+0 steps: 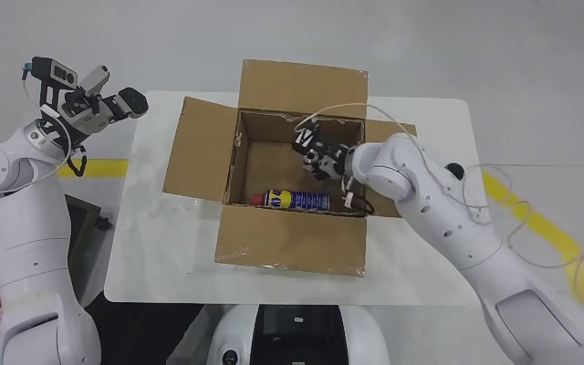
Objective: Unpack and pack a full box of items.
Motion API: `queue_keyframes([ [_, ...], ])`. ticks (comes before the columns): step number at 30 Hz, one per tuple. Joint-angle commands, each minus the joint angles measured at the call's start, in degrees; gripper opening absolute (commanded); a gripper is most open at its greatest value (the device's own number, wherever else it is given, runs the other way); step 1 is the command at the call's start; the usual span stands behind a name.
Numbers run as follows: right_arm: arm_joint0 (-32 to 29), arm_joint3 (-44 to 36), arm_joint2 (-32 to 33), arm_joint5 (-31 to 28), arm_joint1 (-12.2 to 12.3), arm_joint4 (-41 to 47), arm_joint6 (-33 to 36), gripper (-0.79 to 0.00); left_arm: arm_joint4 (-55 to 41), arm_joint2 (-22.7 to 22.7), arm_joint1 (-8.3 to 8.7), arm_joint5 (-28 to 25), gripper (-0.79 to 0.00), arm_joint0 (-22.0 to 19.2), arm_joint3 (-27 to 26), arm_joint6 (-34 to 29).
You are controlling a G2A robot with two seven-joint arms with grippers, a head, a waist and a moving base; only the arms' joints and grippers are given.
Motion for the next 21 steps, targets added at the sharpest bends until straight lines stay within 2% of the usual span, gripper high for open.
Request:
queue_keyframes([
  [1, 0.4, 1.2, -0.4, 0.1, -0.4, 0.8, 0.8, -0.785, 0.0, 0.0, 0.0, 0.0, 0.0, 0.0, 0.0, 0.0],
  [21, 3.0, 10.0, -4.2, 2.5, -4.1, 2.0, 1.5, -0.785, 0.0, 0.0, 0.0, 0.0, 0.0, 0.0, 0.0, 0.0],
])
